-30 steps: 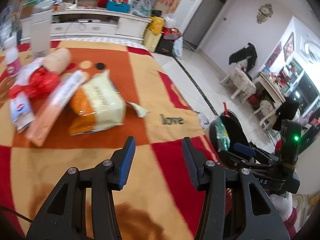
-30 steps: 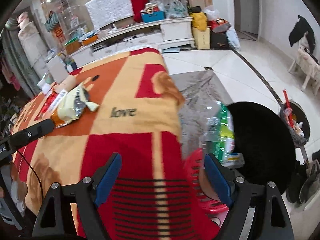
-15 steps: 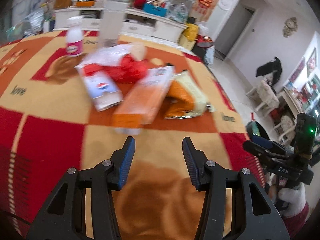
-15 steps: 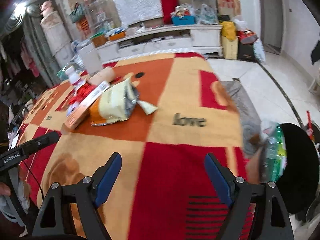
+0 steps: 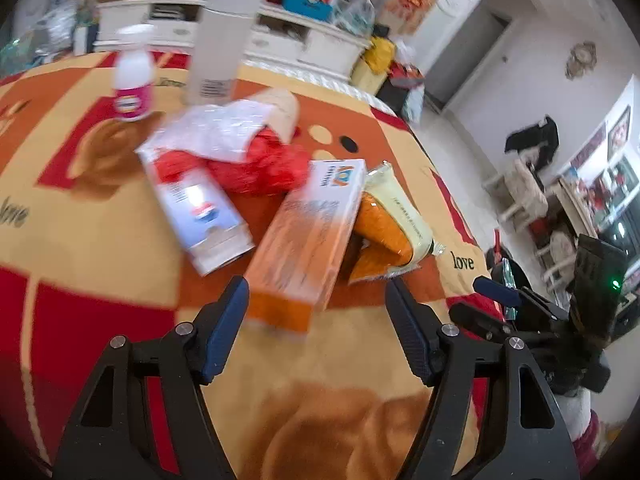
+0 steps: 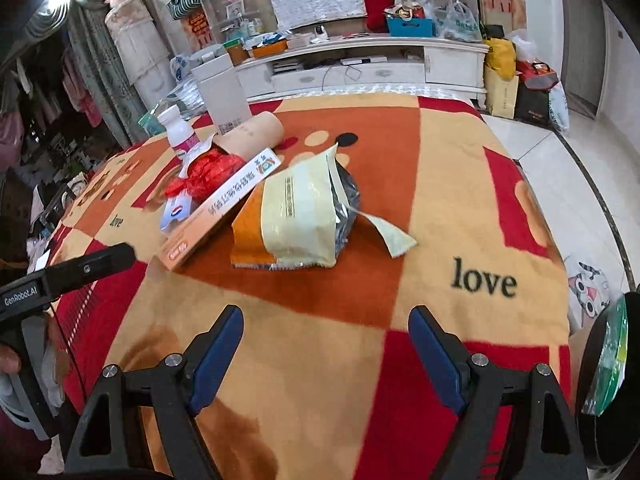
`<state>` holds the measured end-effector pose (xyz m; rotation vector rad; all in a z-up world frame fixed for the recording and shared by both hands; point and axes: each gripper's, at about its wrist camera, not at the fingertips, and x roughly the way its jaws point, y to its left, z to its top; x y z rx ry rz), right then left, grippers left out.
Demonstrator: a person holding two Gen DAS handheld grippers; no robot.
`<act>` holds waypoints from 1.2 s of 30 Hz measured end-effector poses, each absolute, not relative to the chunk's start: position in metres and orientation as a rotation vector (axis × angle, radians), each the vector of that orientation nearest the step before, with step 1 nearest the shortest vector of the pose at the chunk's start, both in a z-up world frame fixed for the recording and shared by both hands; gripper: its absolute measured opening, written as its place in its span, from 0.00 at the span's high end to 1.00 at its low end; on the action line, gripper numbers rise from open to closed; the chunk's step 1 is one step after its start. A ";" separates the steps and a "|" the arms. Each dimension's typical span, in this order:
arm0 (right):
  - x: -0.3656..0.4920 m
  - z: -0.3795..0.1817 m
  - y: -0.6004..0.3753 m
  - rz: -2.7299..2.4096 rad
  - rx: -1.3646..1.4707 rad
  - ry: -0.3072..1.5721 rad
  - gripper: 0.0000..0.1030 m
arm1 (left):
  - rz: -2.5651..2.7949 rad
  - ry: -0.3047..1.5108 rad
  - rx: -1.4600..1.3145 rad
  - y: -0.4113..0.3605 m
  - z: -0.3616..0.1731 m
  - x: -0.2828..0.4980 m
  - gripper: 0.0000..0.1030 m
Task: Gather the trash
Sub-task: 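Grasp the orange medicine box with left tool while right grasps cream snack bag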
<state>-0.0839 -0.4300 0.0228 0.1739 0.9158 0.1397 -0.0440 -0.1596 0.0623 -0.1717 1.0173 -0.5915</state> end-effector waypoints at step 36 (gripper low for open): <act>-0.005 0.006 -0.407 0.222 0.081 0.988 0.40 | -0.583 1.109 -0.143 -0.164 0.058 -0.072 0.83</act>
